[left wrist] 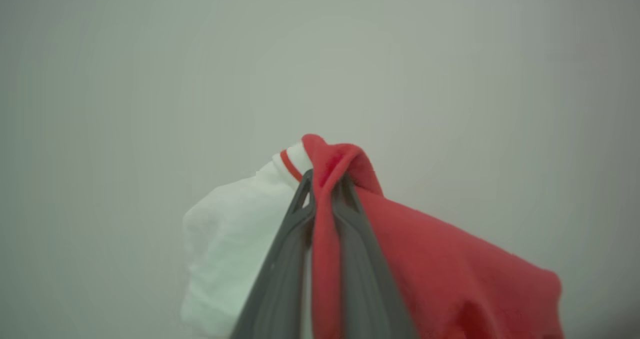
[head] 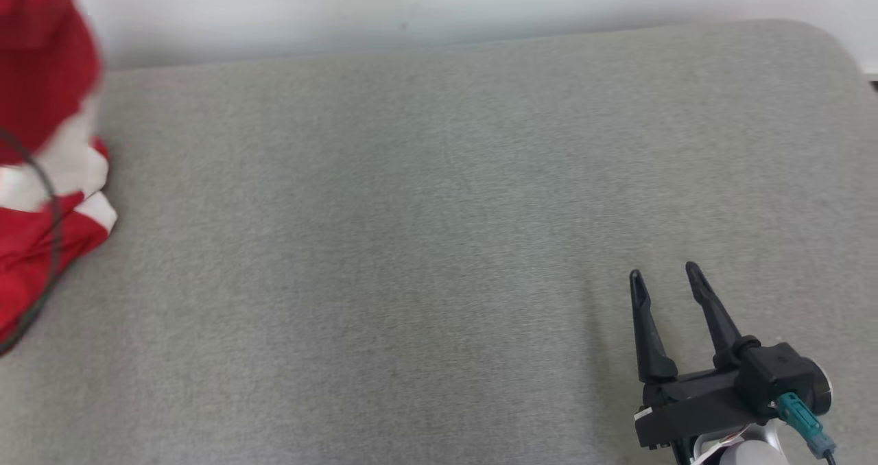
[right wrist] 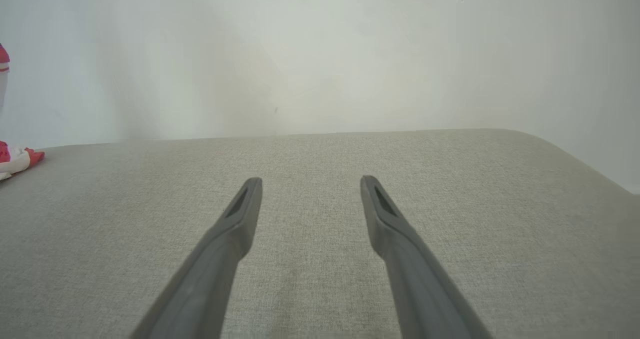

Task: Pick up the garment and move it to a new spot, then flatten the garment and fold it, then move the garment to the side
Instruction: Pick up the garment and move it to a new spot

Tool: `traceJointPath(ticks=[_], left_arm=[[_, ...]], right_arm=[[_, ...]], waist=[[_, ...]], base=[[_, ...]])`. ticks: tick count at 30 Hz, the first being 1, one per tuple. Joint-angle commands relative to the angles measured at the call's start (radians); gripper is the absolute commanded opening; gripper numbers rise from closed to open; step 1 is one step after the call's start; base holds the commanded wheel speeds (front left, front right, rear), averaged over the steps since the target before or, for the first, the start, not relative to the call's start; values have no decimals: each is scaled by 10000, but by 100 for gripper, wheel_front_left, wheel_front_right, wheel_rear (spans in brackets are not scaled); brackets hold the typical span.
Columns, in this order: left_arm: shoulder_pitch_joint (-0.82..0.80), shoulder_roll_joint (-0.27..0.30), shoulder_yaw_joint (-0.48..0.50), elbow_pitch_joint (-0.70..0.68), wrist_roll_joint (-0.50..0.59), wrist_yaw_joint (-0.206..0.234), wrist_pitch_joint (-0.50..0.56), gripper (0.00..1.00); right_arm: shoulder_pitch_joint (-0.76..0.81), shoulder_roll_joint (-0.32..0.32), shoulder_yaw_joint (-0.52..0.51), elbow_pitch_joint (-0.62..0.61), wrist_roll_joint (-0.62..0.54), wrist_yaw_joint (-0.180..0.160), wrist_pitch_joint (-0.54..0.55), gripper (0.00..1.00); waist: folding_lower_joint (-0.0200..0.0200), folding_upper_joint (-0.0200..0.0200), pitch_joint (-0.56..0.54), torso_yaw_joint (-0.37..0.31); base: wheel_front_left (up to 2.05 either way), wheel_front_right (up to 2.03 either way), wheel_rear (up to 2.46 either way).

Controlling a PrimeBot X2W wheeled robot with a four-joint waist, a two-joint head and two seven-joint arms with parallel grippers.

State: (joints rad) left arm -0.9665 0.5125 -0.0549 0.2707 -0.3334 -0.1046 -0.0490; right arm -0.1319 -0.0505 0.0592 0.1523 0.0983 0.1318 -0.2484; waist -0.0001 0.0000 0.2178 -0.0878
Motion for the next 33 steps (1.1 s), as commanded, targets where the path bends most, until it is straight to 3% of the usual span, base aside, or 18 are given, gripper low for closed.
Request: traceJointPath(ticks=[1, 11, 19, 28, 33], left_arm=[[-160, -46, -21, -128, 101, 19, 53, 0], [-615, -1668, -1531, -1375, -144, 29, 918, 0], [278, -2929, -2725, -1488, -276, 73, 948, 0], [3078, -3202, -3503, -685, -274, 498, 495, 0], [4303, -3232, -3815, 303, -284, 523, 98, 0]], right_arm=[[99, 1, 23, 37, 47, -21, -63, 100], [281, -1, 58, 497, 414, -21, -163, 100], [462, 1, -57, 390, 448, -21, -160, 100], [529, 3, -88, 279, 449, -21, -163, 100], [406, 1, -11, 368, 440, -21, -162, 100]], waist=[[1, 0, -313, -361], [1, 0, -986, -1666], [1, 0, -1052, -2313], [1, 0, -860, -2451], [1, 0, -682, -2387]], base=[[0, 0, 0], [0, 0, 0], [0, 0, 0], [0, 0, 0], [0, 0, 0]])
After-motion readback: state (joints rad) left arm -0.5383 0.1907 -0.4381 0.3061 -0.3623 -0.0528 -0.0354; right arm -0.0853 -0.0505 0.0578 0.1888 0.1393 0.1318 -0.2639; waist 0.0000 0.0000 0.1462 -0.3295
